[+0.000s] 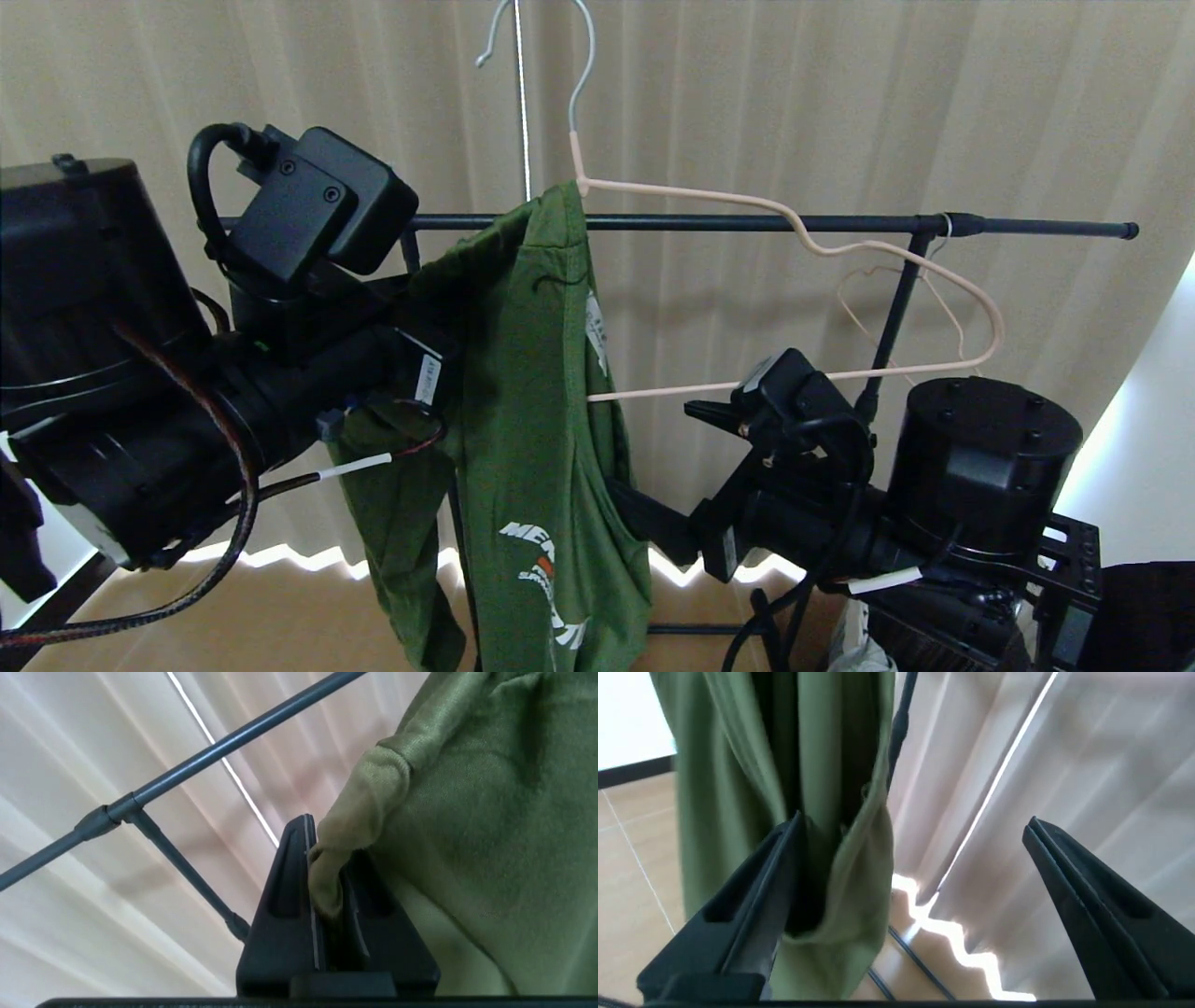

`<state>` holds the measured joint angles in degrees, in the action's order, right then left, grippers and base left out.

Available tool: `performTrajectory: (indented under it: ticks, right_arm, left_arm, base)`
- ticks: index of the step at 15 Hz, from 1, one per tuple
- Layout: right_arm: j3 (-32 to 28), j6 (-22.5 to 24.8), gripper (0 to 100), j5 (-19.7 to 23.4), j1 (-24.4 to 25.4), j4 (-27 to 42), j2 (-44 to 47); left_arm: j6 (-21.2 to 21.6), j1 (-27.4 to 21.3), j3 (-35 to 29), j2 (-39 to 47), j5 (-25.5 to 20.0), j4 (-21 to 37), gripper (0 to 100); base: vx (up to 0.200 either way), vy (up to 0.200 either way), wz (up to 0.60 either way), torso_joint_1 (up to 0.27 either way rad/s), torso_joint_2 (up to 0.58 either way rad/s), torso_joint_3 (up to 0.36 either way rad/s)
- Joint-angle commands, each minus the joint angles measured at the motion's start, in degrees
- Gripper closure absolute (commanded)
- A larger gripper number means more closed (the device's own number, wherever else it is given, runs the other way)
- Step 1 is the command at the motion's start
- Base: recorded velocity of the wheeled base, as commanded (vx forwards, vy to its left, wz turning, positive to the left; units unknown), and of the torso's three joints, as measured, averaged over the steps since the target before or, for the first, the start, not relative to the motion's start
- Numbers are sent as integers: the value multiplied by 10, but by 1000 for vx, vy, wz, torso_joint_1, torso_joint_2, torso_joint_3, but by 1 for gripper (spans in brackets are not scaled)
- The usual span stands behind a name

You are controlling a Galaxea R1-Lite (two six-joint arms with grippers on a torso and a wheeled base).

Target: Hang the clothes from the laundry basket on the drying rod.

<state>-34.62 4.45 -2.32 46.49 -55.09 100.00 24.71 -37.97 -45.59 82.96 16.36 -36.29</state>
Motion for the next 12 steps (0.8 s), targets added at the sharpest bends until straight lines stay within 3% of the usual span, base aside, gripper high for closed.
performTrajectory:
  ticks: [1, 8, 12]
  right_arm:
    - [3, 0, 0, 0, 0, 0, 9]
    - [67, 2, 0, -13, -18, 0, -17]
    - [115, 31, 0, -12, -84, 0, -82]
  left_arm:
    - [0, -1, -1, -2, 0, 0, 100]
    - [-1, 4, -3, -18, 0, 0, 100]
    - [9, 44, 6, -16, 3, 1, 100]
  base:
    - [0, 0, 0, 0, 0, 0]
    - [0, 0, 0, 0, 0, 0]
    - [0, 0, 0, 0, 0, 0]
